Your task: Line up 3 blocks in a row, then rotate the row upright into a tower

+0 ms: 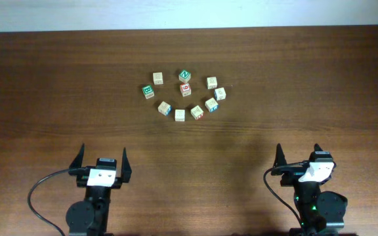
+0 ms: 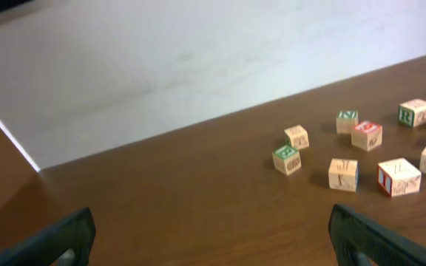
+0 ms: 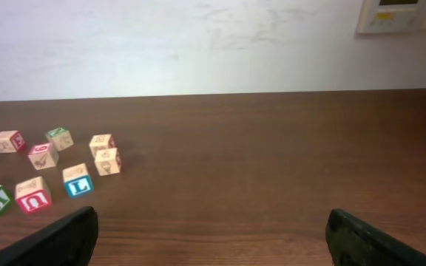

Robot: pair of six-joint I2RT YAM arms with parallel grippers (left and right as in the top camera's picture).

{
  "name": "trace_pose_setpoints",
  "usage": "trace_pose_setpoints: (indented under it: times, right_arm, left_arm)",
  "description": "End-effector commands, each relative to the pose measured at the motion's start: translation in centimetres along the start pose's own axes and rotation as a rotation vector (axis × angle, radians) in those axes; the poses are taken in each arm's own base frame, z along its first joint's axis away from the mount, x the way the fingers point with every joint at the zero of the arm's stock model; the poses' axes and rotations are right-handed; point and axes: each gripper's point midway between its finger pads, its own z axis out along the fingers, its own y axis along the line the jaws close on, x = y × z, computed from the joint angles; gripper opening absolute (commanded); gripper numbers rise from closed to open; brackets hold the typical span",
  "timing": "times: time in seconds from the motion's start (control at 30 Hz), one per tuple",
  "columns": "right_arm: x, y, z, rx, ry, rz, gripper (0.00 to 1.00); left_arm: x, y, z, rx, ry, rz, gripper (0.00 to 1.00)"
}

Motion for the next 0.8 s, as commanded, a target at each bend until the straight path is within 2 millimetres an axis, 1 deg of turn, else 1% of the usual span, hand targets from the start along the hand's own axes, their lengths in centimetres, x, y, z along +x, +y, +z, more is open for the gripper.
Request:
trace_pose_setpoints:
  times: [0.0,0.07,0.17,0.23,0.33,0.43,0.57,0.67,0.77]
  right_arm:
    - [-1.6,1.0,-0.4,-0.061,-0.035,-0.01,0.98]
    - [-2.1,1.2,-0.5,-0.069,-0.044,-0.01,0.98]
    - [-3.6,1.7,-0.7,-0.091,-0.05,-0.012,0.98]
    - [-4.8,2.1,-0.5,-0.113,-0.025,-0.01,0.98]
    - [-6.1,2.8,0.1,-0.153,0.016,-0.006,0.98]
    - [-8.7,3.6,1.3,-0.192,0.078,0.002,0.98]
    - [-10.0,3.8,2.7,-0.196,0.273,0.031,0.98]
    - [-11.7,4.2,3.8,-0.212,0.395,0.052,0.98]
    - [-12.4,4.8,5.0,-0.245,0.532,0.08,0.98]
  left_arm:
    - [-1.3,0.7,-0.2,-0.027,-0.033,0.011,0.99]
    - [-2.0,0.5,-0.3,-0.005,-0.047,0.012,0.99]
    - [-3.2,0.5,-0.2,0.015,-0.049,0.012,0.99]
    - [-4.6,0.9,0.1,0.021,-0.029,0.012,0.99]
    - [-5.6,1.2,1.0,0.033,0.008,0.012,0.99]
    - [-6.7,1.3,2.6,0.068,0.082,0.01,0.99]
    - [-7.7,0.4,5.5,0.176,0.214,0.0,0.99]
    - [-8.5,-0.4,8.0,0.268,0.316,-0.018,0.99]
    - [-9.9,-1.7,10.1,0.396,0.426,-0.055,0.99]
